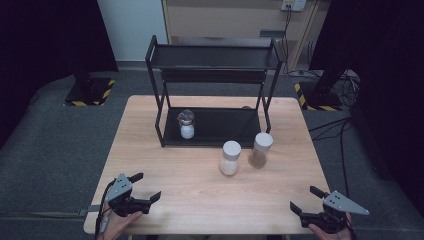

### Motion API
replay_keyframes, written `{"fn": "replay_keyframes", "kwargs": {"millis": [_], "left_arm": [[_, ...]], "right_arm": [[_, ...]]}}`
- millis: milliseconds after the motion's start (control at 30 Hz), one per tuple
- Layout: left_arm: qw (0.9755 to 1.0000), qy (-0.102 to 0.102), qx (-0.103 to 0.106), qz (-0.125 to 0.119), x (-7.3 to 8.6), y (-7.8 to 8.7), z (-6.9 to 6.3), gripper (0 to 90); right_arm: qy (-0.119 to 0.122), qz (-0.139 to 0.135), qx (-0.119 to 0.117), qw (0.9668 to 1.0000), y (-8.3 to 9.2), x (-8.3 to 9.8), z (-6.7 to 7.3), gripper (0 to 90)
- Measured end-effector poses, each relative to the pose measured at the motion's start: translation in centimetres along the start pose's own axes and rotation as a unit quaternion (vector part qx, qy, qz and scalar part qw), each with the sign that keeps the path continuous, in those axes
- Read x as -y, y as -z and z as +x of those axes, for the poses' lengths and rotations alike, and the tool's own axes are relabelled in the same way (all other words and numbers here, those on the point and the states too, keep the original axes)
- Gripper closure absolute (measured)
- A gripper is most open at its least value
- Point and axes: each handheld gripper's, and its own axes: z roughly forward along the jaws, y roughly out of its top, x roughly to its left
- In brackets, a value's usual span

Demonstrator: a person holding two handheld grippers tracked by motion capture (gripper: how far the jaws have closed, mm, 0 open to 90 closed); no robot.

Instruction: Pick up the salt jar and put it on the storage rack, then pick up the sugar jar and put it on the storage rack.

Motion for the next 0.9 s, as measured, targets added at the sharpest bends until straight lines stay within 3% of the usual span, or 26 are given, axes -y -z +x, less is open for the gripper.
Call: {"fn": "replay_keyframes", "kwargs": {"millis": [633, 900], "left_arm": [[0.9998, -0.005, 0.016, -0.006, 0.23, -0.03, 0.33, 2.3], [0.9998, 0.002, 0.016, -0.012, 0.42, 0.09, 0.48, 2.0]], "right_arm": [[-0.005, 0.001, 0.0, 1.0, -0.02, -0.09, -0.03, 5.1], [-0.014, -0.001, -0.001, 0.9999, -0.11, -0.41, -0.02, 5.1]]}}
